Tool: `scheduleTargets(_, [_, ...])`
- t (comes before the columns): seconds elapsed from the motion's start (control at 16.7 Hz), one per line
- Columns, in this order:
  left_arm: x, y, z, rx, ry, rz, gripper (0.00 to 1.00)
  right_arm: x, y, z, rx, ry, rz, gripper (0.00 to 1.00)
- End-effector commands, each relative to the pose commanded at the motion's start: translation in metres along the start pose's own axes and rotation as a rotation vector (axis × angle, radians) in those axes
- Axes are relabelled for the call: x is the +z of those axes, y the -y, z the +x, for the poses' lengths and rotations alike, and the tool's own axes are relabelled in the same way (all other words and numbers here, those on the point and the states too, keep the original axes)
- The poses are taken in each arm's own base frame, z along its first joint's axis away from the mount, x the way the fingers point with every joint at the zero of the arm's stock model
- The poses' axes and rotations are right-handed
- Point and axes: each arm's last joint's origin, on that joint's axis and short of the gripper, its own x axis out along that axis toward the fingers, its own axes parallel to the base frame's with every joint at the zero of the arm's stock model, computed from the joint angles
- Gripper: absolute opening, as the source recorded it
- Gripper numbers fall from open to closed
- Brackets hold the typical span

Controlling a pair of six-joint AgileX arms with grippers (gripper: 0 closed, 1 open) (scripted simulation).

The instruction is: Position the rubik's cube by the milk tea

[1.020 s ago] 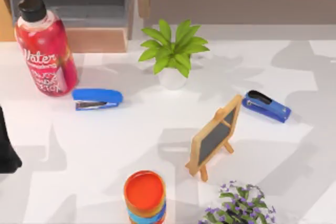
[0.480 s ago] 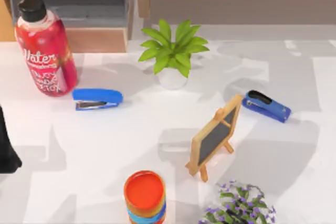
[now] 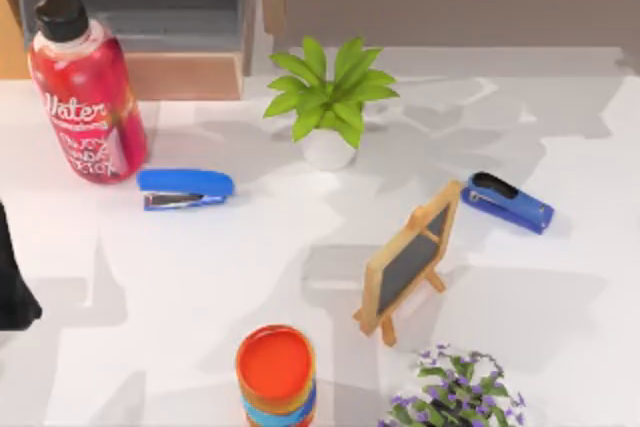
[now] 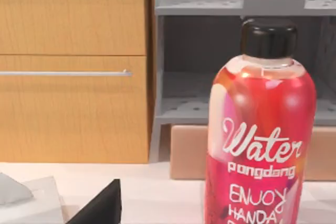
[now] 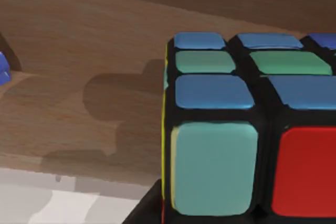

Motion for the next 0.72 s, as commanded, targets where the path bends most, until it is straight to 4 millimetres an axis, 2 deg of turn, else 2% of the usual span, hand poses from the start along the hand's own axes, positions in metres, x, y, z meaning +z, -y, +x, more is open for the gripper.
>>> scheduleTargets(0.12, [0.000, 0.000, 0.000, 0.000, 0.000, 0.000, 1.00, -0.006, -0.014, -0.004, 0.055, -0.180, 0.025, 0.00])
scheduleTargets(0.24, [0.000, 0.000, 0.000, 0.000, 0.000, 0.000, 1.00, -0.017, -0.028, 0.003, 0.103, -0.364, 0.058, 0.00])
scheduleTargets(0.54, [0.000, 0.000, 0.000, 0.000, 0.000, 0.000, 1.00, -0.068, -0.053, 0.052, 0.168, -0.793, 0.147, 0.00])
scheduleTargets(0.72, [0.000, 0.000, 0.000, 0.000, 0.000, 0.000, 1.00, -0.080, -0.053, 0.061, 0.163, -0.868, 0.176, 0.00])
